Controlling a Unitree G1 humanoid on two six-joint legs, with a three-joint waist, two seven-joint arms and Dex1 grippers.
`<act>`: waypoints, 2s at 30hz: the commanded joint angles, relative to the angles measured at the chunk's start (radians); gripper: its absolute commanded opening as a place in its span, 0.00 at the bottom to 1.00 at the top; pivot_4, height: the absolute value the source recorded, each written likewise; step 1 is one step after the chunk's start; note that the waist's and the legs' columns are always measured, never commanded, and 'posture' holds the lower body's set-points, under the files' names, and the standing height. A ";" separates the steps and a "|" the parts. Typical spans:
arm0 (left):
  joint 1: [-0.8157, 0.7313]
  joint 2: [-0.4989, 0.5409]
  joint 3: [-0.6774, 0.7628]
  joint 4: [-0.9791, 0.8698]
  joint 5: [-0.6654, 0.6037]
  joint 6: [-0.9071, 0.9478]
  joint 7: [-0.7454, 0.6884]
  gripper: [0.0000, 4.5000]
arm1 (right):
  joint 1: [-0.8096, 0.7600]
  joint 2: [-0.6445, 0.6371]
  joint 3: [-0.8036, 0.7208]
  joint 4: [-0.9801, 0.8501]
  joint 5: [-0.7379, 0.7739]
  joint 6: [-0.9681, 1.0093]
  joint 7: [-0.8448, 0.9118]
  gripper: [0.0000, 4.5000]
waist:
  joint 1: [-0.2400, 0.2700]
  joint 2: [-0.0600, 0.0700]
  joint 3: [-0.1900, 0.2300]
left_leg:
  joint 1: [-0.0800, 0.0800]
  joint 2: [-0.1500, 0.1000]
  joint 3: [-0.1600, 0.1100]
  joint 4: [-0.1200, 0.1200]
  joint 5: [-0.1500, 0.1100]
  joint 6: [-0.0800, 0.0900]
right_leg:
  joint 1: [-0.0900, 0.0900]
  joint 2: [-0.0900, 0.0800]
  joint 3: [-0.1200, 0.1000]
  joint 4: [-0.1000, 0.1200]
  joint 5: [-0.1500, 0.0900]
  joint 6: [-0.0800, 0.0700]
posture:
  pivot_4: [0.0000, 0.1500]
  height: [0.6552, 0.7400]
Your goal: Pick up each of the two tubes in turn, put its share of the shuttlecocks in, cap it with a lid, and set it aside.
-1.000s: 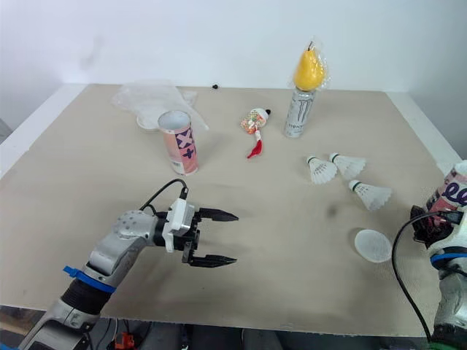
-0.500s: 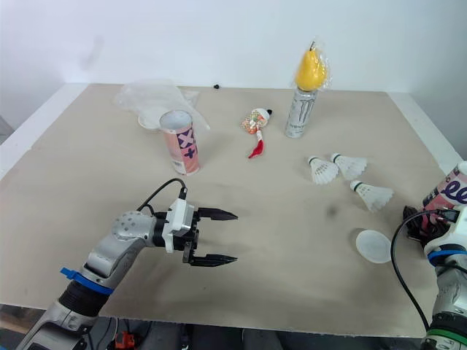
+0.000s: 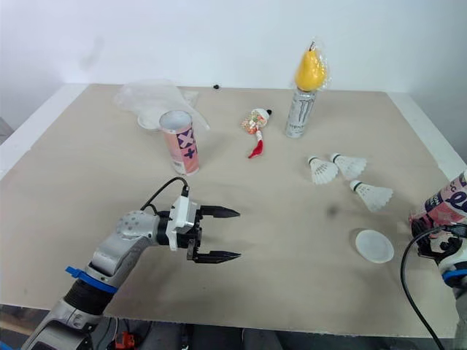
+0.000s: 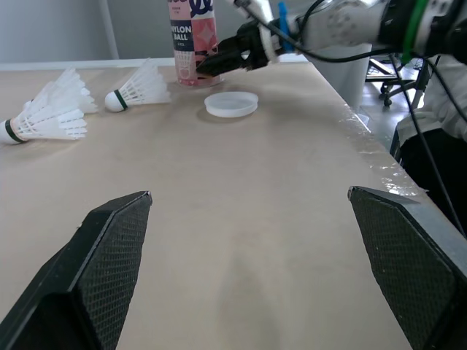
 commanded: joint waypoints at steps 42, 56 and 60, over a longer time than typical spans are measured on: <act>0.139 -0.098 0.233 -0.105 0.237 0.024 0.726 1.00 | -0.607 0.056 0.656 0.041 0.022 -0.186 0.769 0.99 | 0.011 -0.010 0.006 | -0.002 -0.001 -0.006 0.001 0.000 -0.001 | 0.001 0.001 -0.004 -0.001 0.003 -0.006 | 1.00 1.00; 0.011 -0.132 0.309 0.099 0.290 0.045 0.916 1.00 | -0.606 0.097 0.672 0.045 -0.030 -0.211 0.725 0.99 | 0.008 -0.010 0.006 | -0.002 -0.001 -0.007 0.002 0.000 -0.001 | 0.002 0.001 -0.005 0.000 0.005 -0.006 | 1.00 1.00; -0.070 -0.126 0.324 0.215 0.280 0.025 0.909 1.00 | -0.603 0.092 0.669 0.029 -0.041 -0.216 0.701 0.99 | 0.007 -0.011 0.006 | -0.002 -0.001 -0.007 0.002 0.001 -0.002 | 0.002 0.001 -0.005 0.000 0.005 -0.006 | 1.00 1.00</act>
